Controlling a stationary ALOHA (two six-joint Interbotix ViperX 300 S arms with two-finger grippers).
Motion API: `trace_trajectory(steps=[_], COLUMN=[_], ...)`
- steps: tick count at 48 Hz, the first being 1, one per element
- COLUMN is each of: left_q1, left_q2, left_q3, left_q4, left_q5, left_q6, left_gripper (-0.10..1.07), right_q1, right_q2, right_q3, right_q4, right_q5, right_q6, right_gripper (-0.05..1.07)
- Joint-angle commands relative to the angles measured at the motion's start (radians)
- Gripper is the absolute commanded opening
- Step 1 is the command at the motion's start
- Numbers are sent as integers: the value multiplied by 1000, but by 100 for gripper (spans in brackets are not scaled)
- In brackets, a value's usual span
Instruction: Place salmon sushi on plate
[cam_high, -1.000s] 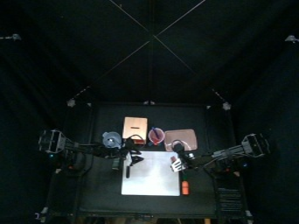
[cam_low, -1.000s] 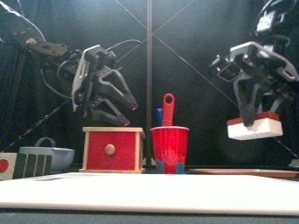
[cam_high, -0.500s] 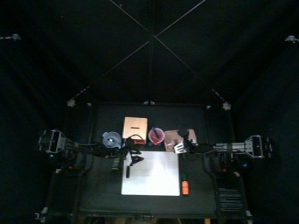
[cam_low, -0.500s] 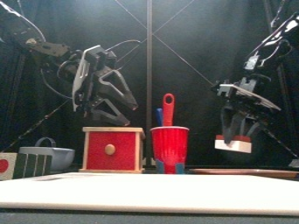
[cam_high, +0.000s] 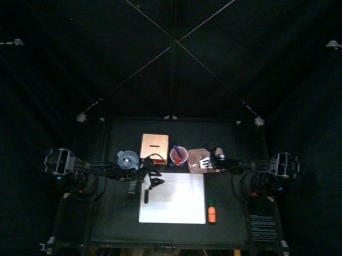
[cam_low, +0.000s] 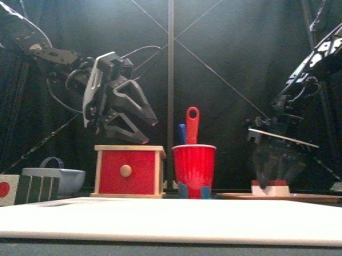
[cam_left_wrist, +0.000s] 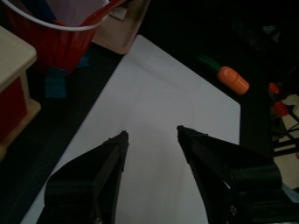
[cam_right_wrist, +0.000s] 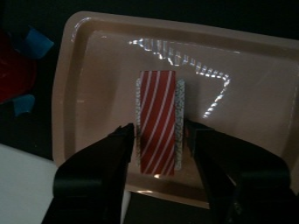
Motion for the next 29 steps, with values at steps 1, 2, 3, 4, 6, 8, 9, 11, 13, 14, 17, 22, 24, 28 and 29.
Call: trace_trajectory(steps=[1,2,3,4,6,8,9,11,13,14,17,22,24,28,29], left_q1=[3,3,3,5,3,3,3,5,3,3,3,5,5,5,5], left_q2=[-17,-17,-17,-17,-17,-17,-17,-17,-17,-17,-17,-17,-15,-17,-17], left_q3=[-15,-14,-15,-14,-14,-14,-14,-14,-12,-14,-14,-12,-14,-12,-14], left_q4=[0,0,0,0,0,2,0,0,0,0,0,0,0,2,0], left_q5=[-8,-8,-8,-8,-8,-8,-8,-8,-8,-8,-8,-8,-8,-8,-8], left_q6=[3,3,3,3,3,3,3,3,3,3,3,3,3,3,3], left_gripper=[86,86,86,86,86,86,86,86,86,86,86,86,86,86,86], right_q1=[-6,-6,-6,-6,-6,-6,-6,-5,0,2,6,49,69,94,101], right_q2=[-11,-12,-14,-17,-25,-35,-40,-55,-69,-77,-100,-129,-135,-138,-138], right_q3=[-8,-8,-8,-8,-6,-6,-6,-8,-9,-11,-14,-18,-18,-20,-20], right_q4=[-5,-5,-5,-5,-5,-3,-3,-2,0,2,0,-5,-2,2,2], right_q5=[-5,-3,-3,-2,0,5,6,11,12,12,14,12,11,12,12], right_q6=[0,0,0,0,0,0,0,0,0,0,0,2,2,5,9], right_gripper=[90,92,93,94,97,98,99,100,100,100,100,100,100,100,100])
